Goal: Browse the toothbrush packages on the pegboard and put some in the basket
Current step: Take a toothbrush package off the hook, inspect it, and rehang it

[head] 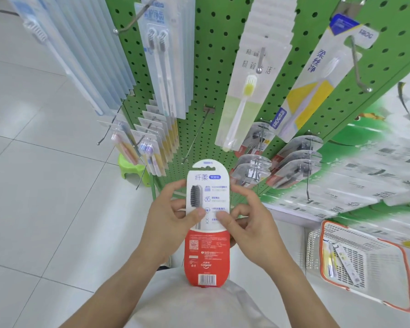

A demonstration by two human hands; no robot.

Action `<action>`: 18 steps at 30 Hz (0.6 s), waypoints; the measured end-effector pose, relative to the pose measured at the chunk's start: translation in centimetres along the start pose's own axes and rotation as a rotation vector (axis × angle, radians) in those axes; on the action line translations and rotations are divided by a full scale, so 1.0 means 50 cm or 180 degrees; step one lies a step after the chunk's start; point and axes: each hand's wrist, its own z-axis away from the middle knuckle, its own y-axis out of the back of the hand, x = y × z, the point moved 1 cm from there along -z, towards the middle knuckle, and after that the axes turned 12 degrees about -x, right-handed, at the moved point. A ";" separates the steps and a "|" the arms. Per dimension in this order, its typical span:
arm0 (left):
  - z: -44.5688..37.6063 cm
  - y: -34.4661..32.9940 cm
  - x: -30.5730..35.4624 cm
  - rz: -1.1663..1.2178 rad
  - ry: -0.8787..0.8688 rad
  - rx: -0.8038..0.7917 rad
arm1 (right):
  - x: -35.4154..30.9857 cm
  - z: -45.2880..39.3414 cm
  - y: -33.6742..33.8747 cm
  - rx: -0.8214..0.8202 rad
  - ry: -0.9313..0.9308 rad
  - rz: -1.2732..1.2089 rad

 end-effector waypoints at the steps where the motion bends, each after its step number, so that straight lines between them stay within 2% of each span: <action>1: 0.001 -0.003 0.002 -0.0075 -0.0036 -0.0115 | 0.001 -0.006 0.001 0.0069 0.0027 0.0209; 3: 0.003 -0.008 0.008 -0.0146 -0.0078 -0.0310 | -0.001 -0.023 0.002 0.0323 0.0068 0.0468; 6: 0.004 -0.014 0.014 -0.0145 -0.0094 -0.0486 | -0.019 -0.054 0.004 0.0833 0.0126 0.0477; 9: 0.007 -0.022 0.019 -0.0188 -0.0129 -0.0594 | -0.040 -0.076 0.002 0.1120 0.0151 0.0443; 12: 0.007 -0.019 0.019 -0.0240 -0.0154 -0.0609 | -0.045 -0.083 -0.003 0.1033 0.0133 0.0475; 18: 0.009 -0.010 0.002 -0.0146 -0.0011 -0.0651 | -0.027 -0.075 0.003 0.0369 0.0030 0.0291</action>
